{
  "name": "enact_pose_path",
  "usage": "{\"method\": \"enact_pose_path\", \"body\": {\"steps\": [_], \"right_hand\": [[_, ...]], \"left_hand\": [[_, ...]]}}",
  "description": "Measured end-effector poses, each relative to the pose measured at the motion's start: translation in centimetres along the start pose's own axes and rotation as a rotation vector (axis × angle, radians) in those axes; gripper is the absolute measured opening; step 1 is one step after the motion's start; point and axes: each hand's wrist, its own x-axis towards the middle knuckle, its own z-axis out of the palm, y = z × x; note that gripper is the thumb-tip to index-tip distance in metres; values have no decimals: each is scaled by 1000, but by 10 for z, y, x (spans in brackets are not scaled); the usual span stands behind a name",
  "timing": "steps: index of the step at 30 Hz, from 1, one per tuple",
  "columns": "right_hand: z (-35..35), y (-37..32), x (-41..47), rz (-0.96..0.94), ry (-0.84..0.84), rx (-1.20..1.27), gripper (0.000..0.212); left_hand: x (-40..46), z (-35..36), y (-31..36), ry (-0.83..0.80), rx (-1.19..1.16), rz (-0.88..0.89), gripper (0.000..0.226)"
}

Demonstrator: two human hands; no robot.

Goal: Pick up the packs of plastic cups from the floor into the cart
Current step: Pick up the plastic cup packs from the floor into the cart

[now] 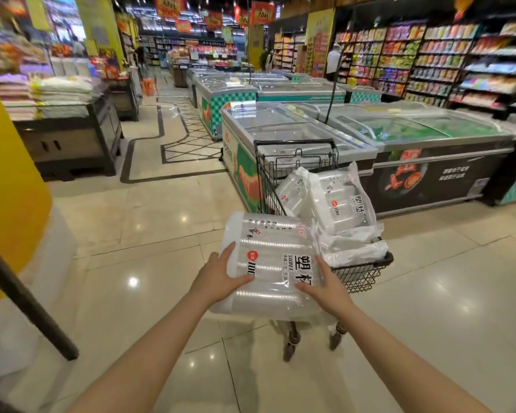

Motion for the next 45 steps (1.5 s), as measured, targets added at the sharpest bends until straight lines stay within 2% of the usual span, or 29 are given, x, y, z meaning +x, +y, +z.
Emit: {"method": "enact_pose_path", "body": {"steps": [7,19,25,34,40,45], "right_hand": [[5,-6,118,2,44,28,95],[22,-49,345,114,194,12,99],[18,-46,430,167,220,36,96],[-44,-43,576,170,381,-60,92],[-81,-31,634,278,460,-45,90],[-93,-3,657,481,528,-32,93]], "left_hand": [[132,-7,-8,-8,2,56,100],[409,-50,-11,-87,6,205,103],[506,-43,-5,-139,-22,243,102],[684,-28,60,-161,-21,403,105],[778,5,103,-287,2,470,116],[837,59,127,-459,-13,557,101]]}}
